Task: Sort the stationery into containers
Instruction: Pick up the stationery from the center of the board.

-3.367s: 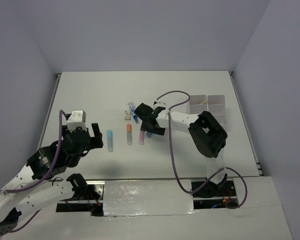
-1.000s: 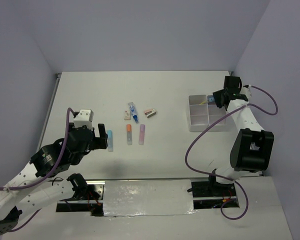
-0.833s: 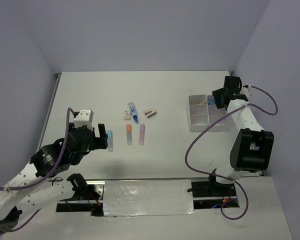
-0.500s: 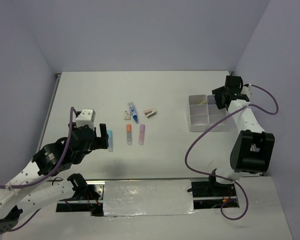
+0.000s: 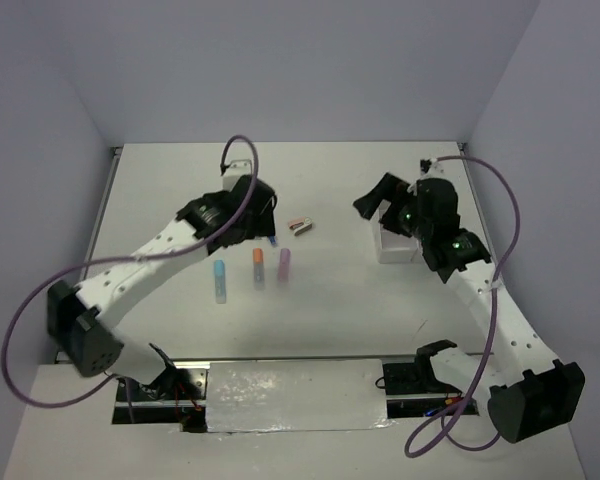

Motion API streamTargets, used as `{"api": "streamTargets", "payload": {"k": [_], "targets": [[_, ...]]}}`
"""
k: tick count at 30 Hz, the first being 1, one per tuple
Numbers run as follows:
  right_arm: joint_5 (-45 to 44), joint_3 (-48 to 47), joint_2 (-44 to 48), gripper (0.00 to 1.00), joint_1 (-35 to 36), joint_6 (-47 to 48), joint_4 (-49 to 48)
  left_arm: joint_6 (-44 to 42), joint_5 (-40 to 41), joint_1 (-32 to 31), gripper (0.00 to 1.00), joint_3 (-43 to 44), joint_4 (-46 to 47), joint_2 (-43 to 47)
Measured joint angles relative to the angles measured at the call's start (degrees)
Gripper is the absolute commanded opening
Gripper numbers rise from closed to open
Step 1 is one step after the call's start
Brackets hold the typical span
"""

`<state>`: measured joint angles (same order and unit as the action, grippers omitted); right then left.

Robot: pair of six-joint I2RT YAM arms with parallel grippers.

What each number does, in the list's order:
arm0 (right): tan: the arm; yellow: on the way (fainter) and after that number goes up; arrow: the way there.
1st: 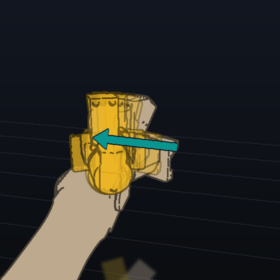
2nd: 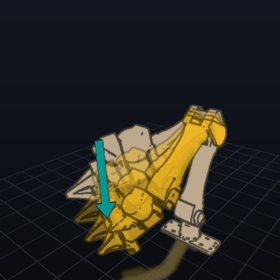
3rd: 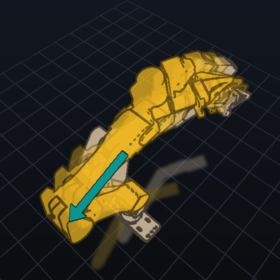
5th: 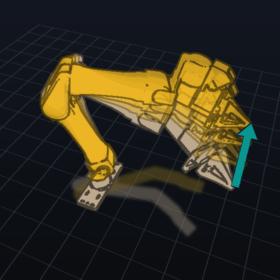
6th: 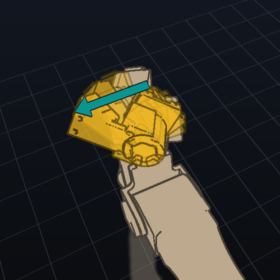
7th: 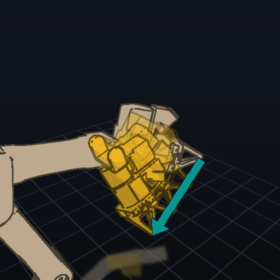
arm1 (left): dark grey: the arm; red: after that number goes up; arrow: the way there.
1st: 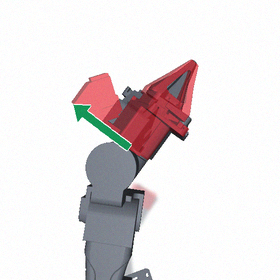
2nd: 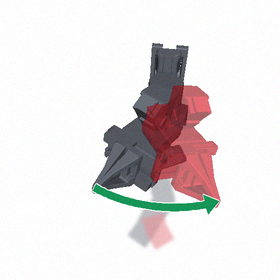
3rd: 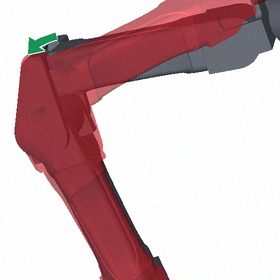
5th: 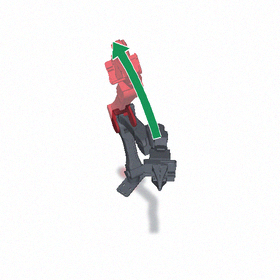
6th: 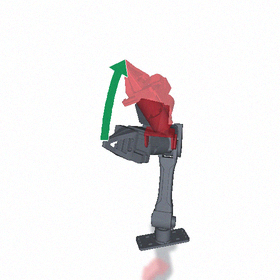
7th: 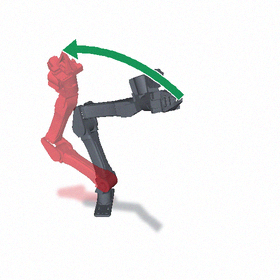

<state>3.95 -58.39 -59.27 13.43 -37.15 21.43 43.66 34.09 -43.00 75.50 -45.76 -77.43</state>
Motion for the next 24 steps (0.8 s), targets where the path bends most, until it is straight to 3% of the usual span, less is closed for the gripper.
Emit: {"api": "streamTargets", "payload": {"k": [7,13,18,24], "targets": [[3.87,16.22,8.07,1.0,4.81,3.82,3.74,-0.26,-5.62,10.75,0.99,22.56,0.26,-28.15],[5.66,18.36,19.02,1.0,5.07,4.24,4.81,-1.66,-8.61,16.2,0.95,38.8,-2.6,-47.15],[7.23,19.54,22.67,1.0,5.09,4.44,4.81,-1.79,-10.64,17.94,0.92,43.12,-3.32,-54.6],[8.07,21.86,23.12,1.0,5.09,4.87,5.16,-1.62,-12.17,18.21,0.83,42.82,-2.64,-55.58]]}}
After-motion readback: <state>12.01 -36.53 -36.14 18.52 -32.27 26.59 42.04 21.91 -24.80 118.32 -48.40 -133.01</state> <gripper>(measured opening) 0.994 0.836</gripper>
